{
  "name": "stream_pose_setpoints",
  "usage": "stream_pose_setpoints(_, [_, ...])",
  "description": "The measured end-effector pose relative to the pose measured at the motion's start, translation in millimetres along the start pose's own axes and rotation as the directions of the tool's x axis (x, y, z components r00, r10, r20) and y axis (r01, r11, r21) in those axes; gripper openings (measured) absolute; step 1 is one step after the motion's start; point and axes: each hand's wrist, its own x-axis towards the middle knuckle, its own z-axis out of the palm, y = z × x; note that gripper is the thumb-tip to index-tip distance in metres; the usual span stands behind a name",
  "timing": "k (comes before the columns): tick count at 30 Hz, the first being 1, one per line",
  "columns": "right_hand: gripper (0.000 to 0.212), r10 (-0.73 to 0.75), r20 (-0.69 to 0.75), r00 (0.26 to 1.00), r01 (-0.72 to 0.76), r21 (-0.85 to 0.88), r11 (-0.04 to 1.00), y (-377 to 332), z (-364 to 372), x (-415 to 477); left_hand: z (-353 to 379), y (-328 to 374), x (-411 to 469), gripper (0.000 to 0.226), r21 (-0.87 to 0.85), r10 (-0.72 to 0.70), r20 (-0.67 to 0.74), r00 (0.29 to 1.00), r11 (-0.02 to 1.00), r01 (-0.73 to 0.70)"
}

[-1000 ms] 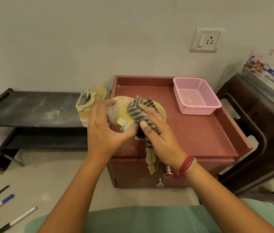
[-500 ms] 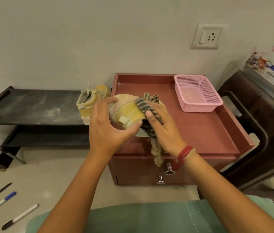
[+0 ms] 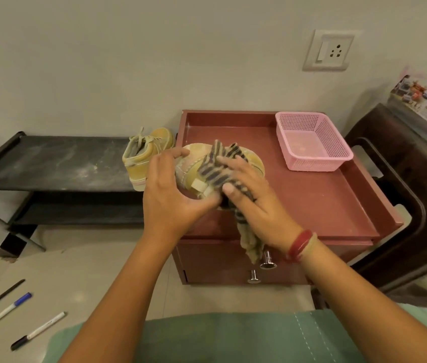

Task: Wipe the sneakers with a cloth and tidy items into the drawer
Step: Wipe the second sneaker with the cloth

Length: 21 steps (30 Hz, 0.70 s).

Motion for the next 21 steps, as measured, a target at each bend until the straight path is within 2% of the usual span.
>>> stream_pose_setpoints(2, [0.053, 0.129, -0.083, 0.988, -0.121, 0.102, 0.987, 3, -6, 10, 1, 1, -1, 0.077, -0.005, -0.033, -0.002, 0.999, 0.999, 0.033])
stream_pose_setpoints(3, [0.053, 0.139, -0.098, 0.986, -0.129, 0.1, 0.987, 3, -7, 12, 2, 2, -1, 0.077, -0.004, -0.034, -0.004, 0.999, 0.999, 0.034])
stream_pose_setpoints(6, [0.04, 0.021, -0.038, 0.999, -0.021, -0.002, 1.0, -3, -1, 3, 0, 2, -1, 0.076, -0.003, -0.011, -0.002, 1.0, 1.0, 0.011])
stream_pose_setpoints(8, [0.038, -0.077, 0.06, 0.995, 0.084, -0.123, 0.989, -6, 1, -3, 0, 1, -1, 0.076, -0.028, -0.02, 0.002, 1.0, 0.999, 0.02])
stream_pose_setpoints(9, [0.038, -0.089, 0.065, 0.994, 0.098, -0.142, 0.985, -3, 1, -1, 1, 1, -1, 0.075, -0.029, -0.02, 0.001, 1.0, 0.999, 0.02])
stream_pose_setpoints(13, [0.044, 0.08, -0.123, 0.989, -0.08, 0.006, 0.997, 1, -2, 12, 5, 3, -1, 0.076, 0.0, -0.023, -0.011, 1.0, 1.0, 0.023])
stream_pose_setpoints(15, [0.042, 0.033, -0.076, 0.997, -0.04, -0.09, 0.995, -5, 3, 7, 5, 4, -1, 0.074, -0.02, -0.041, -0.01, 0.999, 0.999, 0.04])
stream_pose_setpoints(18, [0.039, -0.104, 0.069, 0.992, 0.118, -0.264, 0.957, -12, 7, -2, 3, 5, -2, 0.068, -0.02, -0.034, 0.009, 0.999, 0.999, 0.034])
stream_pose_setpoints(19, [0.039, -0.104, 0.046, 0.994, 0.112, -0.245, 0.963, -10, 6, 0, 3, 5, -1, 0.069, -0.012, -0.018, 0.014, 1.0, 1.0, 0.018])
stream_pose_setpoints(21, [0.044, -0.003, -0.073, 0.997, -0.003, -0.087, 0.996, -4, 1, 8, 4, 6, 0, 0.073, 0.041, 0.014, 0.016, 1.0, 0.999, -0.015])
